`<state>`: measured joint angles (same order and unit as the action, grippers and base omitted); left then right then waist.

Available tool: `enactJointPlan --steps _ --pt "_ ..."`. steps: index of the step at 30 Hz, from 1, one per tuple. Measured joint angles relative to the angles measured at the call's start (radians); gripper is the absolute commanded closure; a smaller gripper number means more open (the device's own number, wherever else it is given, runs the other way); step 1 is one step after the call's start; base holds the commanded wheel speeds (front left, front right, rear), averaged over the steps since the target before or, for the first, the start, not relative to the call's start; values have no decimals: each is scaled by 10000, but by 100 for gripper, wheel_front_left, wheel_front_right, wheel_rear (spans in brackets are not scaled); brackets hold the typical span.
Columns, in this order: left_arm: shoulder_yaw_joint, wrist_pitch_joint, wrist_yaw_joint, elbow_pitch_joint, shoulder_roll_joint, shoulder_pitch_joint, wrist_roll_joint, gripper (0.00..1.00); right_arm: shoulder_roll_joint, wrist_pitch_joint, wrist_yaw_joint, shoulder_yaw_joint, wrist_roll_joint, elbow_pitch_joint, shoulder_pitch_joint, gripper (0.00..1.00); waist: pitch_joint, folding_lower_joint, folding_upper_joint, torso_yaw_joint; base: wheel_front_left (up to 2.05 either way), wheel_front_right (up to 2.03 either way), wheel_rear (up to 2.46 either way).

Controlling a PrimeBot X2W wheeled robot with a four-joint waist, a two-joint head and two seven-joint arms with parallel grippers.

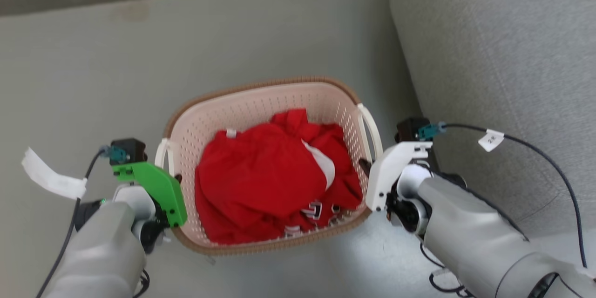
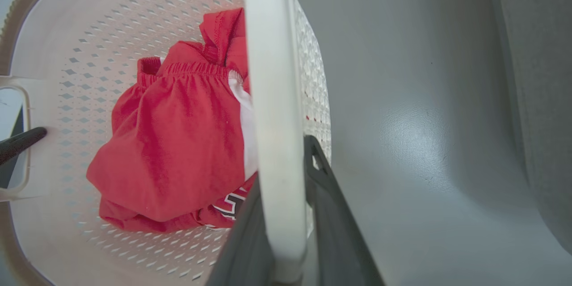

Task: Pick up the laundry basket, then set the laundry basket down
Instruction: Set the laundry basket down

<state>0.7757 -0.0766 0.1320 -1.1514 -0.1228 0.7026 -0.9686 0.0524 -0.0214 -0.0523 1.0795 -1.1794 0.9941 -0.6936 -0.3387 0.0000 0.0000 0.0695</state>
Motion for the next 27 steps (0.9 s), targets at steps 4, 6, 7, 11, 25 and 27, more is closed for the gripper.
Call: enactJointPlan --steps 4,6,7,11,25,27 --pt "6 88 0 90 -63 325 58 100 15 134 -42 -2 0 -2 -337 100 -455 0 0 -37 0 0 0" --pt "6 132 0 169 -121 511 88 100 13 199 -102 -4 0 -4 -531 100 -687 0 0 -60 0 0 0" --pt "2 176 0 205 -150 604 121 100 13 255 -104 -8 0 -6 -636 100 -809 0 0 -73 0 0 0" --pt "-8 328 0 305 -228 971 130 100 15 468 -128 -44 0 -13 -1034 100 -1294 1 0 -126 0 0 0" --pt "-38 644 0 558 -439 1932 234 100 29 917 -268 -61 0 -25 -2037 100 -2833 1 0 -357 0 0 0" --pt "-58 704 0 585 -449 2078 234 100 31 1014 -291 -77 0 -25 -2208 100 -3063 1 0 -398 0 0 0"
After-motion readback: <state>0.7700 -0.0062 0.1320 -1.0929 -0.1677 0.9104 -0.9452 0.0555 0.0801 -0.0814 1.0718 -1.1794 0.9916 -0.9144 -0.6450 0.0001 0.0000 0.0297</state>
